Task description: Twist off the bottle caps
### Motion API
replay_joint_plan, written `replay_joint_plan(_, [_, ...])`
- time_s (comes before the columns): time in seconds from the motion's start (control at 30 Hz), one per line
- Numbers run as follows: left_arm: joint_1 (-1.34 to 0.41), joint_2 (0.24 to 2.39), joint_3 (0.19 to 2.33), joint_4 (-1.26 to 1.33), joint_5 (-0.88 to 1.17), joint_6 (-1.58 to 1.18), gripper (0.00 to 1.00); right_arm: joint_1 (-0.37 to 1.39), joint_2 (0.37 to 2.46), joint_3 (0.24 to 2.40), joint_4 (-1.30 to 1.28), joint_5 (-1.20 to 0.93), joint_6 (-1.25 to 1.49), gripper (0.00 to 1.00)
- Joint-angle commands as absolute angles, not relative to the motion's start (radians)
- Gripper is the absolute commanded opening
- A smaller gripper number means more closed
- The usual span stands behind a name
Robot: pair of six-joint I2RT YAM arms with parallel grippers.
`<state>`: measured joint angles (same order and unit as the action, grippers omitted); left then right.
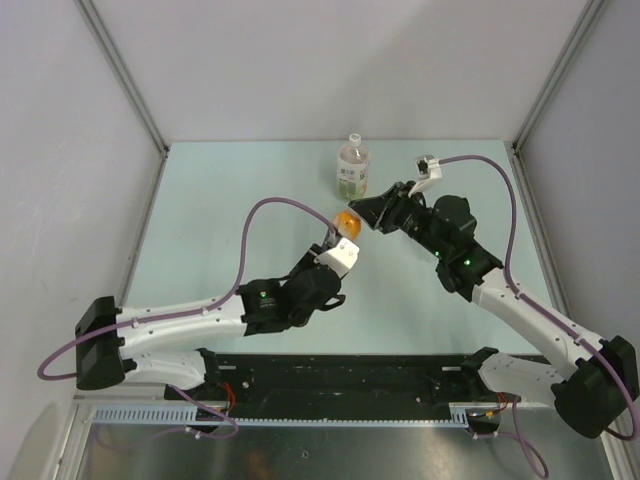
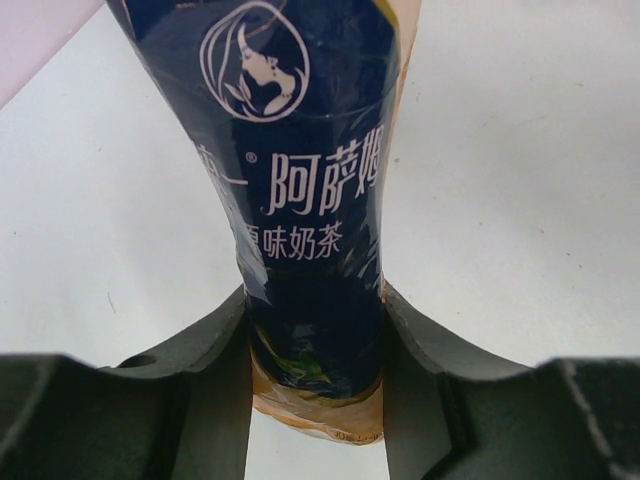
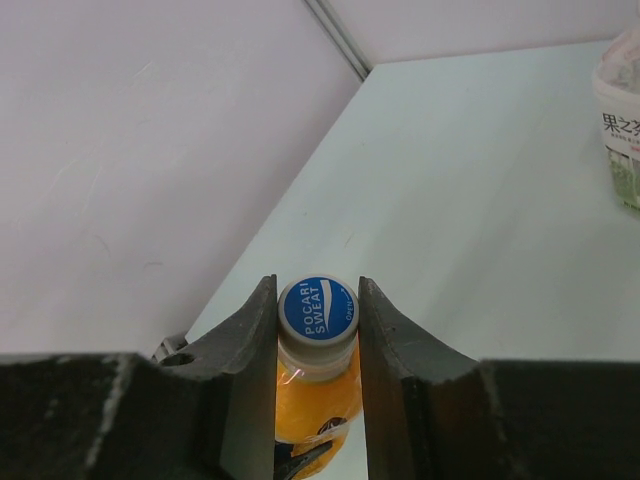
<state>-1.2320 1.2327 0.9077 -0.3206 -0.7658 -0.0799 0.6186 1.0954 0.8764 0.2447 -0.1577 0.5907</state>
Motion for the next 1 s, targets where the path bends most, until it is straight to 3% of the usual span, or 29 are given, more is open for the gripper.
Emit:
replay_joint_plan(0.0, [-1.228,1.227,0.950,-0.310,-0.672,-0.086,0.19,0.611,1.066,0.884,0.352,-0.303,0.574,0.00])
replay_joint_plan(0.6, [-1.140,1.031,0.900,-0.258,-0.180,-0.018,0.19,0.483,1.055,0.837,0.578,-0.621,0.768,0.00])
replay_joint_plan(0.97, [-1.132,0.879,0.827,-0.213,0.317,0.115,0.21,0.419,1.060,0.810,0.787,-0.784,0.908,0.00])
